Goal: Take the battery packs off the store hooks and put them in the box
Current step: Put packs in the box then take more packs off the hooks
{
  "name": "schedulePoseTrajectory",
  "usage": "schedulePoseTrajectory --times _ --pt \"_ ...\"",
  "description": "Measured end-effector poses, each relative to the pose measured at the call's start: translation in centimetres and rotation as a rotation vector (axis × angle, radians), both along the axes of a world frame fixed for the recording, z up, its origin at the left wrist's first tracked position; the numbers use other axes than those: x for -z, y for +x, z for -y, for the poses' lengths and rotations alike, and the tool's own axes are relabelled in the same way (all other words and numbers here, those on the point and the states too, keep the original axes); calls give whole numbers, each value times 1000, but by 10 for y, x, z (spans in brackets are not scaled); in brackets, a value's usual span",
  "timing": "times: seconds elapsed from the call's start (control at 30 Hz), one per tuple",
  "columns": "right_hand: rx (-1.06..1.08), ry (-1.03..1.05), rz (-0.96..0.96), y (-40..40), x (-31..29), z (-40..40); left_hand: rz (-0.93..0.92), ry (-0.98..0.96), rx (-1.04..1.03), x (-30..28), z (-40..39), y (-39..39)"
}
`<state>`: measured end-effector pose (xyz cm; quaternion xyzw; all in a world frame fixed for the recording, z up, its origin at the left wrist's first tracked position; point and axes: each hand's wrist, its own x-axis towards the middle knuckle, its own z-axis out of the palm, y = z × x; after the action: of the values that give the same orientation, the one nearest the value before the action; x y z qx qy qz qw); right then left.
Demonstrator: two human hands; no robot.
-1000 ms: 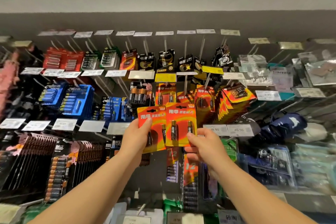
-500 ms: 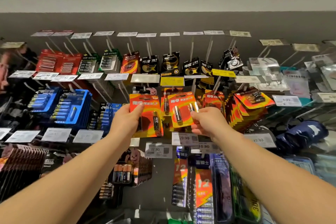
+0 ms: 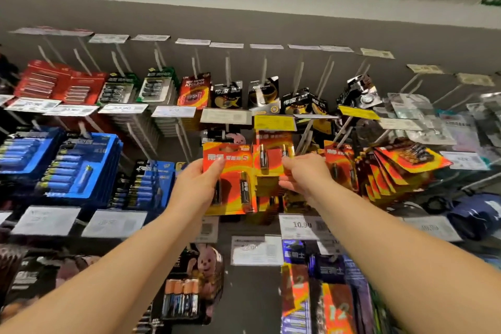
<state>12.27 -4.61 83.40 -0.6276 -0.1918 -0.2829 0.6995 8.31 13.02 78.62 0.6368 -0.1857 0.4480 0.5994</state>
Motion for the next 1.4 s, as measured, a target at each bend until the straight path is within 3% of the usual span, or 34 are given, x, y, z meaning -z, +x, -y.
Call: schedulePoseTrajectory --times 0.3,0.43,0.53,0.67,0.93,1.07,1.4 --pt "135 -207 -90 23 8 5 -18 -53 81 11 4 10" --pt "487 -380 160 15 14 27 6 -79 99 13 5 6" --pt "297 -438 289 -15 25 30 33 -88 113 10 15 0" --pt "-90 -685 82 -37 42 15 38 -74 160 9 35 -1" --pt "-170 -329 -8 -38 34 31 -111 -4 270 1 46 -11" --pt "-110 -293 -65 -31 23 34 -160 36 255 0 40 -17" --pt "5 -169 5 -2 5 10 -154 123 156 -4 24 -27"
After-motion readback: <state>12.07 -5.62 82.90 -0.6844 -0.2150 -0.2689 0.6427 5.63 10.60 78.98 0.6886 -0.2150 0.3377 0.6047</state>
